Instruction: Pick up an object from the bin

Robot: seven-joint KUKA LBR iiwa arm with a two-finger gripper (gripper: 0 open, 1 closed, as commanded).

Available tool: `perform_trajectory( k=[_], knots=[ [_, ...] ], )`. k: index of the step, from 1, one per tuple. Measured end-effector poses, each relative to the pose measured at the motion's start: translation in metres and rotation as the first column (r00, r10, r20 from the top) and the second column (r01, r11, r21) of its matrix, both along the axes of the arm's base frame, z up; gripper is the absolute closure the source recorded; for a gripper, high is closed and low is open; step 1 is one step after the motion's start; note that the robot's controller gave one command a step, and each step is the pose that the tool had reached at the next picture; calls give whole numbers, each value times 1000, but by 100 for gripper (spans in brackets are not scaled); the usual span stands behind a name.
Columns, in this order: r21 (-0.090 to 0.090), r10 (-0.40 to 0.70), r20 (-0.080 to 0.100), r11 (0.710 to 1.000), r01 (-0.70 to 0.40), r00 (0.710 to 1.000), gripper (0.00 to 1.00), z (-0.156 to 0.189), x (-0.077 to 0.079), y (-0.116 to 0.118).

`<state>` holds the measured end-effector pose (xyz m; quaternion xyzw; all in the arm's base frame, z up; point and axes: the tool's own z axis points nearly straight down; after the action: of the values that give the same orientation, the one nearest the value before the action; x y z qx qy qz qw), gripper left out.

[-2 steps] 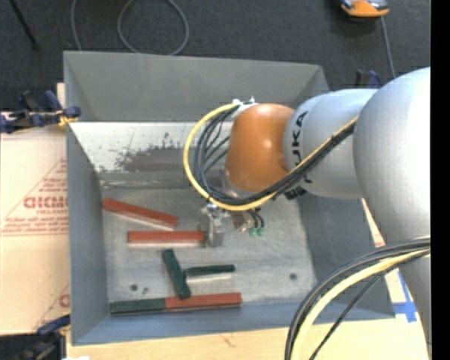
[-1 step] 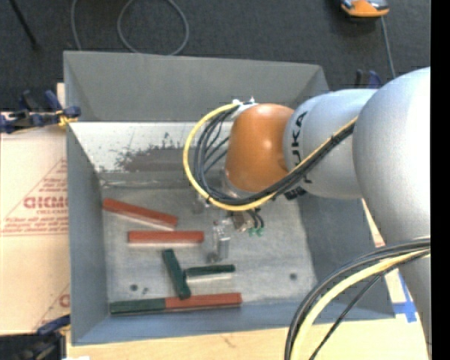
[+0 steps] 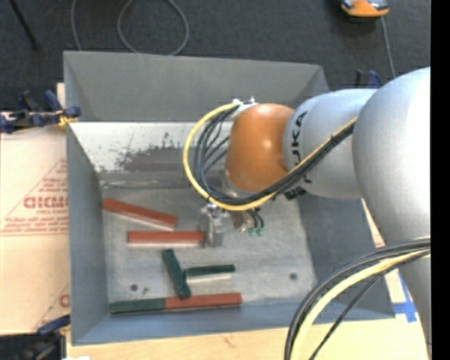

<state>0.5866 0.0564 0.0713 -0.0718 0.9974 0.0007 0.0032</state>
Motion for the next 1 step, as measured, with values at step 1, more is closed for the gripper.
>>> perform_trajectory(
  k=[1],
  knots=[
    [0,-1,-1,1000,1,1000,0,0,0,0]
  ],
)
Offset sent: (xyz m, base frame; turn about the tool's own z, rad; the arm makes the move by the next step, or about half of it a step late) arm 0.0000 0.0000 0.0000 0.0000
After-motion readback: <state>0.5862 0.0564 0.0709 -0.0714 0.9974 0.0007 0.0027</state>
